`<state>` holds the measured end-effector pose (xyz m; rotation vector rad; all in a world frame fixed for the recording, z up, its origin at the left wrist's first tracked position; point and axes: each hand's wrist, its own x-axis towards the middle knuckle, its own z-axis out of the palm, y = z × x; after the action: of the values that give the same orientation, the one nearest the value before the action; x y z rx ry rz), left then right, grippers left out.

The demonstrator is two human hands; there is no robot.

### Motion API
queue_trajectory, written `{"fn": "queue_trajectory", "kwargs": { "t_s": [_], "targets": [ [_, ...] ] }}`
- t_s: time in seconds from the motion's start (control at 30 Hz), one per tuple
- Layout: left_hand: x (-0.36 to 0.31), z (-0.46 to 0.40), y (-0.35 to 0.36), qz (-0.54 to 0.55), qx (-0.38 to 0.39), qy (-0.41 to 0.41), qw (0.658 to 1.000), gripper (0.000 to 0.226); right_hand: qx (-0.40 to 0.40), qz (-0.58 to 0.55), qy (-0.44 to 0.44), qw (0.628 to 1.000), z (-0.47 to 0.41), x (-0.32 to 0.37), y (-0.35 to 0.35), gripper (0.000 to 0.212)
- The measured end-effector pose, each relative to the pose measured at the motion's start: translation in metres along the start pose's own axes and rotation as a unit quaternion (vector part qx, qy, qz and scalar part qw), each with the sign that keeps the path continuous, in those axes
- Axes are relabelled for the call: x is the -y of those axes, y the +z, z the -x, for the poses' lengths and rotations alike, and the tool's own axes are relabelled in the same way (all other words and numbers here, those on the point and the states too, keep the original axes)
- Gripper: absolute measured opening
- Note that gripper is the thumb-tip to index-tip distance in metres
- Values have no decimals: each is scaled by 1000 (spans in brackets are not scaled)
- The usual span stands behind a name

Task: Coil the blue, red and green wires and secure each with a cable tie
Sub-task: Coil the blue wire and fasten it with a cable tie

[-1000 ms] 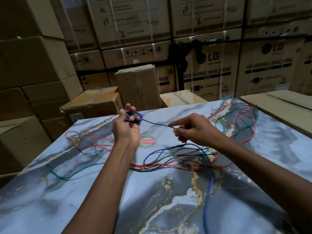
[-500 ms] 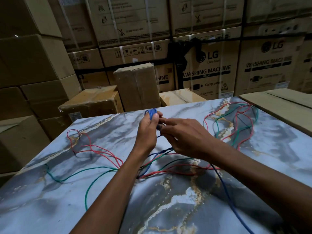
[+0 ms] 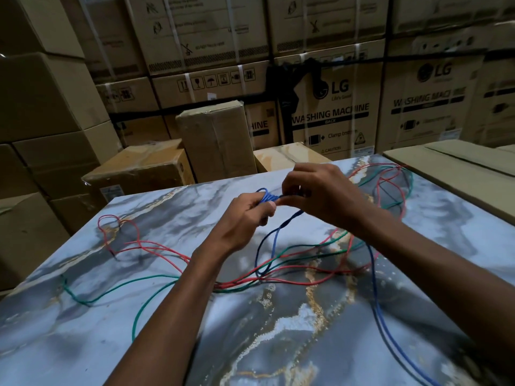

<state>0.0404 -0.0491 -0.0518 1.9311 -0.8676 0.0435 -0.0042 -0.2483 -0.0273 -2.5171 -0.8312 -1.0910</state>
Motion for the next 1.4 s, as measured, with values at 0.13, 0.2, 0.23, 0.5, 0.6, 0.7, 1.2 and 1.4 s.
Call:
{"fn": "queue_trajectory", "kwargs": {
  "t_s": [0.13,0.2,0.23,0.5,0.6,0.7,1.2,1.4],
  "targets": [
    [-3,3,-1,-188,-52,42,980,44,94,-128,90,983,2,-5,-6,22],
    [-1,4,-1,-248,-96,74,961,45,172,-276,213,921,3,-4,-8,17],
    [2,5,-3,-262,-116,78,955,45,201,-343,274,876,3,-2,-9,17],
    [-2,7,-5,-290,-207,129,926,40,247,-581,344,695,6,11,-5,25],
    [-8,8,-5,-324,-216,152,908,36,192,-490,309,792,9,12,6,40],
    [-8,8,-2,-316,-221,159,909,36,53,-315,241,916,7,6,13,38],
    [-9,3,-5,73,-163,24,984,47,61,-320,254,910,17,-31,-7,27],
    [10,-1,-13,112,-220,-38,968,42,29,-499,336,799,22,-62,-17,28]
  ]
}}
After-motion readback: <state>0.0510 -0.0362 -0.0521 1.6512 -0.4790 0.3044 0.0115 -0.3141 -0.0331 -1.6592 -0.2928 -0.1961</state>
